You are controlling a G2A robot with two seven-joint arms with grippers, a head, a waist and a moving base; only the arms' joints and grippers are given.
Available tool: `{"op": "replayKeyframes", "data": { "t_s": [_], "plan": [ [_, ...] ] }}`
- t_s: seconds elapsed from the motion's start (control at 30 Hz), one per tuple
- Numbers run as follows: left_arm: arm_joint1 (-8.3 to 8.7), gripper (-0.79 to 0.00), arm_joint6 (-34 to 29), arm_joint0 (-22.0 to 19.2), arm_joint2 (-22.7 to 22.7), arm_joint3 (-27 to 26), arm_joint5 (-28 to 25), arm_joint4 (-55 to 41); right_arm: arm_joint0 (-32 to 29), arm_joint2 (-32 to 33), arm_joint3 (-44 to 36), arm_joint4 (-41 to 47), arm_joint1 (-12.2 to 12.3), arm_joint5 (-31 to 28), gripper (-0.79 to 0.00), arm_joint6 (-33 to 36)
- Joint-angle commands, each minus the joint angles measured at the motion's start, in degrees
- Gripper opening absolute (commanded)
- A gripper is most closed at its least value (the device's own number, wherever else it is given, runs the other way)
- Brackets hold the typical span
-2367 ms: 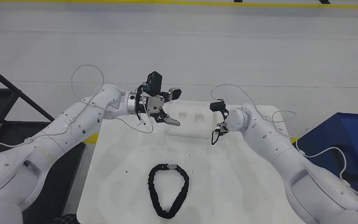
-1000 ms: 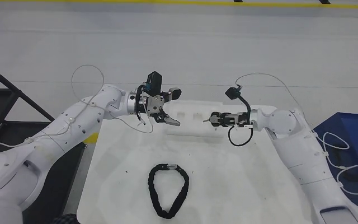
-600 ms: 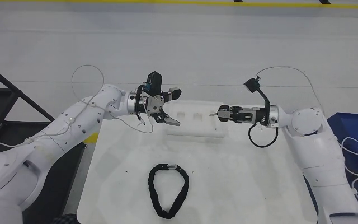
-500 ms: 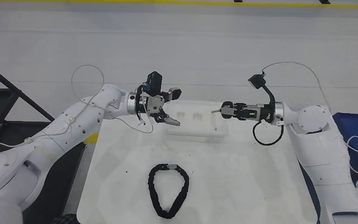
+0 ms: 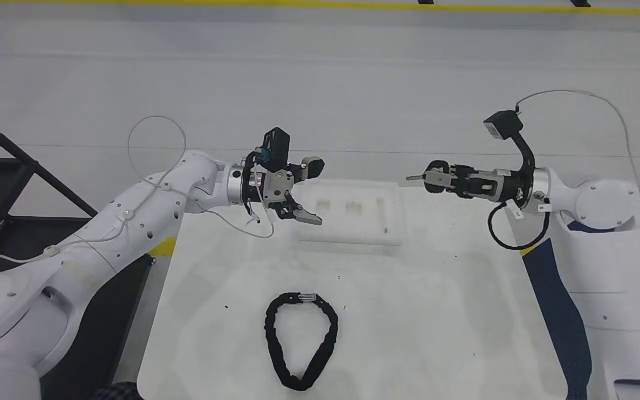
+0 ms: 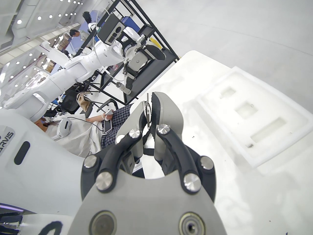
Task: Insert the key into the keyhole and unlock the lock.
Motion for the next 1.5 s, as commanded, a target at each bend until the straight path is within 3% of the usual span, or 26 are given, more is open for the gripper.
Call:
{"op": "replayKeyframes", "data": {
  "t_s": [0.0,0.77,0.83,0.93,1.03,1.2,1.47],
  "plan": [
    [0.00,0.000,0.0,0.0,0.0,0.0,0.0,0.0,0.0,0.0,0.0,-0.2,0.0,0.0,-0.785,0.0],
    [0.02,0.000,0.2,1.0,-0.6,-0.9,0.0,-1.5,0.0,0.0,0.0,-0.2,0.0,0.0,-0.785,0.0],
    [0.26,0.000,-2.4,0.8,-1.8,-2.2,2.7,1.4,0.0,0.0,0.0,-0.2,0.0,0.0,-0.785,0.0],
    [0.84,0.000,-3.5,2.3,-3.1,-3.7,2.9,2.6,0.0,0.0,0.0,-0.2,0.0,0.0,-0.785,0.0],
    [1.32,0.000,-6.8,4.2,-3.8,-5.2,6.6,6.3,0.0,0.0,0.0,-0.2,0.0,0.0,-0.785,0.0],
    [1.67,0.000,-7.5,8.0,-3.9,-6.9,5.1,11.1,0.0,0.0,0.0,-0.2,0.0,0.0,-0.785,0.0],
    [1.81,0.000,-3.3,12.9,-4.6,-5.1,0.0,19.7,0.0,0.0,0.0,-0.2,0.0,0.0,-0.785,0.0]
  ]
}}
